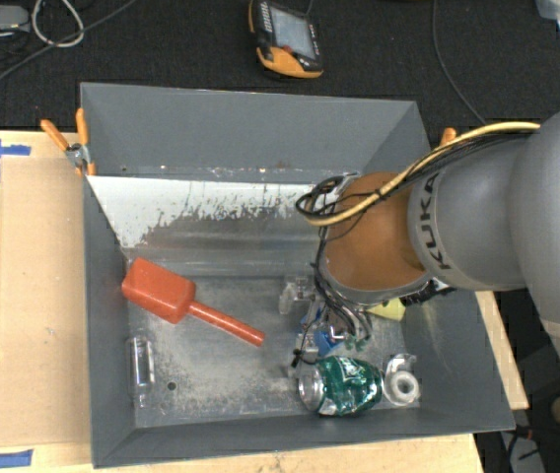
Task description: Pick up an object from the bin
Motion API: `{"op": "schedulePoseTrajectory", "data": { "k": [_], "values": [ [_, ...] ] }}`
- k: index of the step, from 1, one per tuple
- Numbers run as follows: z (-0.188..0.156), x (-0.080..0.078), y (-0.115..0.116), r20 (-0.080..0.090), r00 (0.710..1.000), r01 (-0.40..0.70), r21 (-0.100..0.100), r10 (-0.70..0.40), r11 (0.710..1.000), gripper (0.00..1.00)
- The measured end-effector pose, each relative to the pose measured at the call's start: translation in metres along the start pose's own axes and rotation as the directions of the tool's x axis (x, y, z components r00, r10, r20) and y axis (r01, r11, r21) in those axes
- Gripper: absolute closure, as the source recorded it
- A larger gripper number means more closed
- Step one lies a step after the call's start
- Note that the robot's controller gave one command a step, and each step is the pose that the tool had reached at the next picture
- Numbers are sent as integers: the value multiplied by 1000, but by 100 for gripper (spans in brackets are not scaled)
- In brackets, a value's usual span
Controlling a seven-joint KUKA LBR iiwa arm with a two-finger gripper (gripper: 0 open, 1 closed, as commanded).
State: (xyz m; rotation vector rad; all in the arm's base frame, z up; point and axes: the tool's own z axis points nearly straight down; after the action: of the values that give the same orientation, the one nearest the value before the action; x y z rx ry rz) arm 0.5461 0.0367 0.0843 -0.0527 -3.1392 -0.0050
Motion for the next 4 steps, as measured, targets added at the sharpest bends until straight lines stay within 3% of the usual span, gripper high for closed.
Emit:
{"op": "schedulePoseTrajectory", "data": {
  "k": [1, 2, 3, 4],
  "values": [
    [11, 33, -29, -5, 985, -171, 3, 171, 985, 0],
    [12, -28, -26, -1, 953, -302, 0, 302, 953, 0],
    [6, 14, -42, -9, 983, -181, 4, 181, 983, 0],
    [0, -24, -55, -1, 946, -323, -1, 323, 946, 0]
  ]
}}
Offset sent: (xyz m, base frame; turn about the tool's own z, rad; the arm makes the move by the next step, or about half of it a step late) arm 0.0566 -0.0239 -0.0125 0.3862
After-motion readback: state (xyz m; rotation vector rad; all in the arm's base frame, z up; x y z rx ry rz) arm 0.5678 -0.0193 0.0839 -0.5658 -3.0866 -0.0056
